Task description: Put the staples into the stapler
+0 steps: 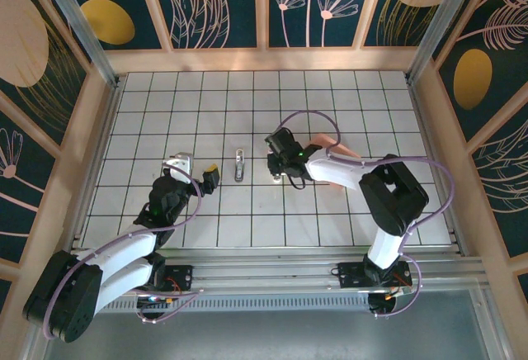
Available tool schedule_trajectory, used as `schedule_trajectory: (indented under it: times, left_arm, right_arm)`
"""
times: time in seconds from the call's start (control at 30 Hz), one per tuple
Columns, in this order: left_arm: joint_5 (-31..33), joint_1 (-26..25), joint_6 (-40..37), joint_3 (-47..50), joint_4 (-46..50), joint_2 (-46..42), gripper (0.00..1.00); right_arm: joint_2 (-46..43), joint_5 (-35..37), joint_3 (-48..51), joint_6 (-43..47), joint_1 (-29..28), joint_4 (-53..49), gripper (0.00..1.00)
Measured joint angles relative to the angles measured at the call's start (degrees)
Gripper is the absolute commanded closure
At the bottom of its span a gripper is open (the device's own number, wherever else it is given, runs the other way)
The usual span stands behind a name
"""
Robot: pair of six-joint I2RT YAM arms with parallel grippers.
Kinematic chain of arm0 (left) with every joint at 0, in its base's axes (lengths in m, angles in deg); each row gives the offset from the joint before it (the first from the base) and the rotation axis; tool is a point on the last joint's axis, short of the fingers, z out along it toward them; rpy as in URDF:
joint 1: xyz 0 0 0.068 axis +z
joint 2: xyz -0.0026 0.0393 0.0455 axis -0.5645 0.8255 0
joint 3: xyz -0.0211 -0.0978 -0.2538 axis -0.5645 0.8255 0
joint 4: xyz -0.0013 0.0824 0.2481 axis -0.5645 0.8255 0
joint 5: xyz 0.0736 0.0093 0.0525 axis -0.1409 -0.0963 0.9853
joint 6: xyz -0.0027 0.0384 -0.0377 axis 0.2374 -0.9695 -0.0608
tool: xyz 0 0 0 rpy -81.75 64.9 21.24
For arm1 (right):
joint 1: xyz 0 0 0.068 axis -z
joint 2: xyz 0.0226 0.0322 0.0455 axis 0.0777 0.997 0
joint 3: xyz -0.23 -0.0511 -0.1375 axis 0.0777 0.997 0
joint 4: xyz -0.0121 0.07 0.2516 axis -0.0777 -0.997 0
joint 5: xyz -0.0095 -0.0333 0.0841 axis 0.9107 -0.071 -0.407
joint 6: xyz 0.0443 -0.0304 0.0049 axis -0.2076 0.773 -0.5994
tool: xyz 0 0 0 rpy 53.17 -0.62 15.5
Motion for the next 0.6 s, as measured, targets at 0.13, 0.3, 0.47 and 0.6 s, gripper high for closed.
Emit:
schedule_trajectory:
  times: [0.13, 0.3, 0.47, 0.6]
  left_arm:
    - [0.0, 0.0, 0.0, 0.0, 0.0, 0.0, 0.03]
    - [0.0, 0.0, 0.0, 0.0, 0.0, 0.0, 0.03]
    - [0.0, 0.0, 0.0, 0.0, 0.0, 0.0, 0.03]
    - [0.0, 0.0, 0.0, -0.1, 0.4, 0.0, 0.03]
  right_arm:
    - [0.0, -1.6, 0.0, -0.8, 1.3, -0.1, 0.75]
    - [1.1, -3.0, 0.0, -1.2, 1.4, -0.3, 0.76]
    - [3.0, -3.1, 0.0, -1.2, 1.4, -0.5, 0.77]
    - [3.6, -3.4, 0.0, -1.2, 1.4, -0.3, 0.80]
